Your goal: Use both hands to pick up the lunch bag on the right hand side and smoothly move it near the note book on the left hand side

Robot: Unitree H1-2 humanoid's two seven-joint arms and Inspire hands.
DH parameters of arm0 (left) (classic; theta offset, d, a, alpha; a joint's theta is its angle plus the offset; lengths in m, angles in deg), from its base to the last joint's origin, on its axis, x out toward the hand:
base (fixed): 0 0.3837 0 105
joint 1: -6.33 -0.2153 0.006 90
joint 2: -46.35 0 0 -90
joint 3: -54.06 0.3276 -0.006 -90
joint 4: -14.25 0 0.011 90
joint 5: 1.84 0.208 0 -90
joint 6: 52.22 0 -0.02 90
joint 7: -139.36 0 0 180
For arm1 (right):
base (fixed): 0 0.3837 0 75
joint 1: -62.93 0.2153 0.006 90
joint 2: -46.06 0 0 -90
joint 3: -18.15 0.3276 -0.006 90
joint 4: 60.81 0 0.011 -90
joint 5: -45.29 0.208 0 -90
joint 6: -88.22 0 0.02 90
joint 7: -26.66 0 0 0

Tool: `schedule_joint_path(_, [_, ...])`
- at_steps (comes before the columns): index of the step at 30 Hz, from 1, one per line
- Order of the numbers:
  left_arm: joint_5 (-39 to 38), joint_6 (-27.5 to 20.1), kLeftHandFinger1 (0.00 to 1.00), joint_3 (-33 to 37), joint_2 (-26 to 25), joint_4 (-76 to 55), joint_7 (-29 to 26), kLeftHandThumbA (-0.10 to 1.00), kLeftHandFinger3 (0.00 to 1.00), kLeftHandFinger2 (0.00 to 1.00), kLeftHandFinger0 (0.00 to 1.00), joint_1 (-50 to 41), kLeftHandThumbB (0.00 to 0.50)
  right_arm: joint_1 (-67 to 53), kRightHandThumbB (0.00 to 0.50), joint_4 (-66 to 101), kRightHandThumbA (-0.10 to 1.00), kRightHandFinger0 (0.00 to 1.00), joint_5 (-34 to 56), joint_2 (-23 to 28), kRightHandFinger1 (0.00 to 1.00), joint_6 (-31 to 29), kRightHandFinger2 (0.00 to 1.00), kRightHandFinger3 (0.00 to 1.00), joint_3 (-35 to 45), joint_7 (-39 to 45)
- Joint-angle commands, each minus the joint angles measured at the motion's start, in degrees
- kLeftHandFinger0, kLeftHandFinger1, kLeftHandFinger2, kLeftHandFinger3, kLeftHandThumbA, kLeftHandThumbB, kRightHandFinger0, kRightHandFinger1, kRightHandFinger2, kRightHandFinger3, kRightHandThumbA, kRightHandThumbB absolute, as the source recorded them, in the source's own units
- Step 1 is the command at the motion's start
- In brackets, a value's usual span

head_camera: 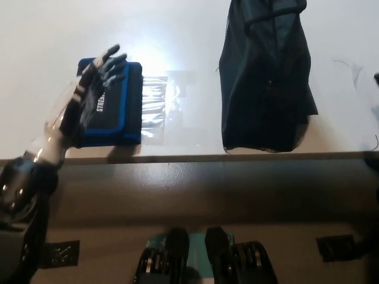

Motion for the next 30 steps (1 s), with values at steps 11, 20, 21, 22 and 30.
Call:
schedule_joint_path(11, [-0.9,4.2,1.00,0.1,5.7,8.8,-0.4,1.00,1.00,1.00,1.00,11.0,0.399,14.4,0.321,-15.3,1.00,1.00,12.6,-3.4,1.00,3.7,1.00,1.00,5.9,2.6])
schedule_joint_path(20, [-1.2,6.5,1.00,-0.5,8.2,12.8,-1.5,1.00,1.00,1.00,1.00,14.3,0.411,19.4,0.368,-27.6,1.00,1.00,12.4,-3.3,1.00,1.1,1.00,1.00,6.4,6.5])
schedule_joint_path(21, [-1.3,6.5,1.00,-0.6,8.3,12.9,-1.5,1.00,1.00,1.00,1.00,14.4,0.410,19.5,0.367,-27.9,1.00,1.00,12.3,-3.3,1.00,1.0,1.00,1.00,6.3,6.5])
schedule_joint_path(22, [-1.2,6.0,1.00,-0.7,9.1,13.4,-2.0,1.00,1.00,1.00,1.00,14.7,0.398,20.2,0.365,-30.1,1.00,1.00,11.6,-3.0,1.00,0.4,1.00,1.00,6.0,7.3])
schedule_joint_path(30, [0.4,4.9,1.00,0.0,11.7,16.0,-2.7,1.00,1.00,1.00,1.00,17.0,0.366,22.7,0.342,-38.2,1.00,1.00,11.0,-3.4,1.00,-1.5,1.00,1.00,6.0,10.0])
